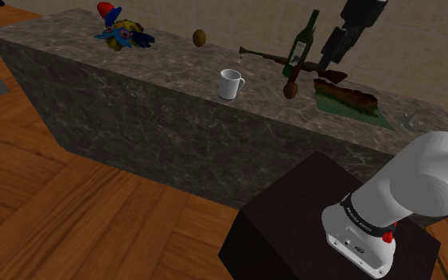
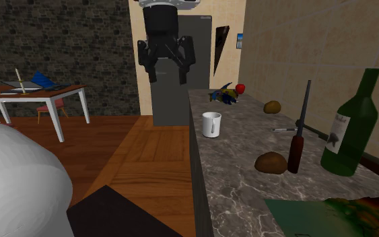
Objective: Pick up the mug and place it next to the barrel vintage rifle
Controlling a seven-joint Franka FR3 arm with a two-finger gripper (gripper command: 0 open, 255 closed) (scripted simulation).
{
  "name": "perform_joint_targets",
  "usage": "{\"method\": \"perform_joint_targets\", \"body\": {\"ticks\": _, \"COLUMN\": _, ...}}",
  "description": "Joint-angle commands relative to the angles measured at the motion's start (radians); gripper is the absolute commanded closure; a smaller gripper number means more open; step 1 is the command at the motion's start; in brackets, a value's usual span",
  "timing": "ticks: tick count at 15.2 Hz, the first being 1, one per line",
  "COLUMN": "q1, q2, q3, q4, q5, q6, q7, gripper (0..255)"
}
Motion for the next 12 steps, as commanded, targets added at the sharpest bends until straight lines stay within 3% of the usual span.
{"method": "perform_joint_targets", "body": {"ticks": 1, "q1": 0.000, "q2": 0.000, "q3": 0.000, "q4": 0.000, "q5": 0.000, "q6": 0.000, "q7": 0.000, "gripper": 0}}
{"method": "perform_joint_targets", "body": {"ticks": 12, "q1": 0.027, "q2": 0.425, "q3": 0.036, "q4": 0.145, "q5": 0.014, "q6": 0.258, "q7": 0.060, "gripper": 0}}
